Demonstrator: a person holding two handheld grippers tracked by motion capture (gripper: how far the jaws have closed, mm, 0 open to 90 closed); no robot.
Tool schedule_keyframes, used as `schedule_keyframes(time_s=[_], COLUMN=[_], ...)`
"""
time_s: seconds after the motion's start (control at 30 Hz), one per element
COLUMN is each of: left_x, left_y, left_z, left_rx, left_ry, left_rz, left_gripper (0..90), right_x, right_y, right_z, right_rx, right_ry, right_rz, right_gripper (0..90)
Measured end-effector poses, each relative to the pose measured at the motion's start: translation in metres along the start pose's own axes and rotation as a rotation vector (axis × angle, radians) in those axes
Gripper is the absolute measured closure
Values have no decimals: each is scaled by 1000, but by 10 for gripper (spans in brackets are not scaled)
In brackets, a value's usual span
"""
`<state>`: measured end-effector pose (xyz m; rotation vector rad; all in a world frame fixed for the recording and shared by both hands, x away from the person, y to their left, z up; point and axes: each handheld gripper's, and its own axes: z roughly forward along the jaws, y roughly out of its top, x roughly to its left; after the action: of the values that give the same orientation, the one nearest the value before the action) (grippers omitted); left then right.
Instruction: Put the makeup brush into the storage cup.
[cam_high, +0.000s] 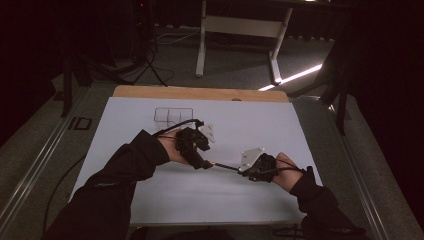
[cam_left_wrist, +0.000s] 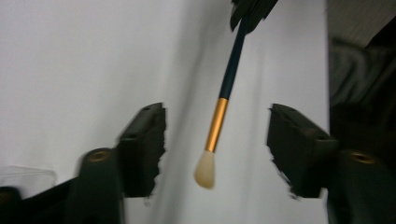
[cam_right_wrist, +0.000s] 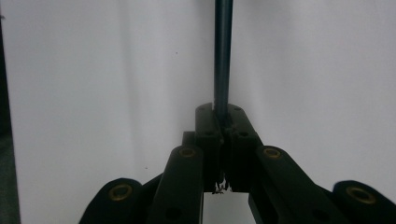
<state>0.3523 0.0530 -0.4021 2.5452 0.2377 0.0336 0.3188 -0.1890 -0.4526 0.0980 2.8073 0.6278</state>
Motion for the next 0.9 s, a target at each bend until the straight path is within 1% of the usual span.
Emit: schedule_keyframes(time_s=[0.03, 0.07, 0.1, 0.13, 0.17, 0.2, 0.23, 0.3, 0.33, 0.37, 0.4, 0.43, 0.47, 0.5, 0.57, 0.6, 0.67, 0.7, 0.73, 0.77, 0.8, 0.83, 0.87, 0.9], left_x=[0, 0, 0, 0, -1, -2, -2, -4, -4, -4, -4, -4, -4, -4, -4, -5, -7, -7, -8, -9, -9, -9, -9, -9], left_y=[-4, -7, -11, -15, -19, -23, -27, -34, -38, -42, -46, -51, -55, -58, -65, -67, -71, -71, -74, -76, -77, -78, -79, -80], left_z=[-3, -4, -7, -9, -10, -11, -13, -15, -16, -16, -16, -16, -15, -14, -12, -10, -8, -8, -7, -5, -5, -4, -4, -3], left_rx=[-27, -50, -68, -96, -108, -134, -158, -197, -217, -231, -246, -259, -266, -280, -304, -316, -336, -336, -366, -391, -402, -406, -427, -446], left_ry=[-3, -6, -3, -13, -15, -9, -18, -10, -17, -9, -11, -18, -12, -19, -21, -32, -26, -26, -31, -33, -36, -29, -25, -32], left_rz=[-2, -18, -25, -38, -36, -42, -47, -58, -69, -81, -100, -115, -134, -146, -175, -181, -178, -178, -190, -196, -203, -208, -214, -223], left_gripper=[358, 337, 335, 335, 335, 335, 331, 320, 299, 297, 287, 275, 267, 258, 226, 225, 225, 225, 225, 226, 225, 226, 226, 226], right_x=[-1, -1, -1, -1, -1, -1, -1, -1, -1, -1, -1, -2, -2, -2, -1, -2, -2, -2, -3, -4, -6, -6, -7, -7], right_y=[-1, -1, -2, -2, -3, -4, -4, -6, -6, -7, -8, -9, -10, -12, -13, -14, -16, -16, -17, -19, -21, -22, -23, -24], right_z=[-1, -2, -3, -4, -5, -5, -6, -7, -7, -8, -8, -8, -9, -8, -8, -9, -9, -9, -9, -9, -9, -9, -8, -7], right_rx=[-10, -16, -20, -33, -42, -50, -54, -75, -90, -101, -114, -131, -140, -152, -178, -194, -235, -235, -253, -287, -310, -319, -328, -339], right_ry=[4, 3, 4, -3, 6, 6, 7, 10, 11, 12, 6, 9, 5, -2, 9, 17, 30, 30, 35, 42, 51, 50, 52, 53], right_rz=[2, 3, 4, 3, 7, 4, 5, 12, 23, 33, 43, 54, 66, 68, 93, 108, 132, 132, 147, 171, 199, 204, 214, 231], right_gripper=[860, 860, 860, 860, 860, 860, 860, 860, 860, 860, 860, 860, 860, 860, 860, 860, 860, 860, 860, 860, 860, 860, 860, 860])
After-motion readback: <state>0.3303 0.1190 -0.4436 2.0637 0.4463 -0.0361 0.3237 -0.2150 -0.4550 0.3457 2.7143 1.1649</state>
